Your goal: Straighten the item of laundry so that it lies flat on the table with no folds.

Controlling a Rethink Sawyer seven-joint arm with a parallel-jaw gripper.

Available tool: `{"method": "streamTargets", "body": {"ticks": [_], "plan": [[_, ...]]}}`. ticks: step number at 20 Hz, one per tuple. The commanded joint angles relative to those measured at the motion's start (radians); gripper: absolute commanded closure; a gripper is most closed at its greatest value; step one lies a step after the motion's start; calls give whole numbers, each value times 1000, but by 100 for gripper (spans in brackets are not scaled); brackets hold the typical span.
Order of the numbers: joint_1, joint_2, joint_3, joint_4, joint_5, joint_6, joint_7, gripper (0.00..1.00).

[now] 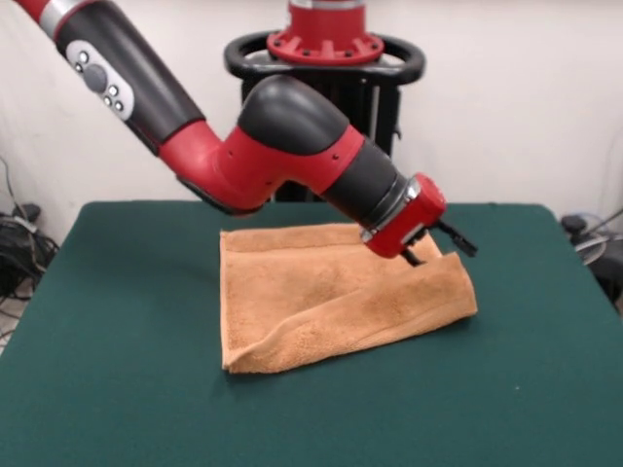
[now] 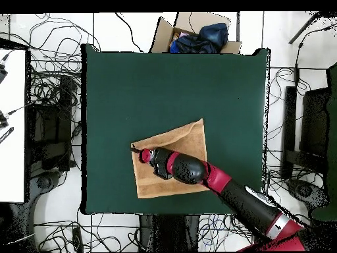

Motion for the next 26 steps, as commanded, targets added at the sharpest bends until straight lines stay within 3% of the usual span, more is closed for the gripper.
{"method": "streamTargets", "body": {"ticks": [1, 7, 14, 26], "plan": [[99, -144, -79, -191, -59, -92, 87, 0], [115, -223, -76, -150, -73, -184, 132, 0], [143, -301, -61, -72, -19, -257, 187, 0], [156, -281, -30, -25, 25, -305, 207, 0]]}}
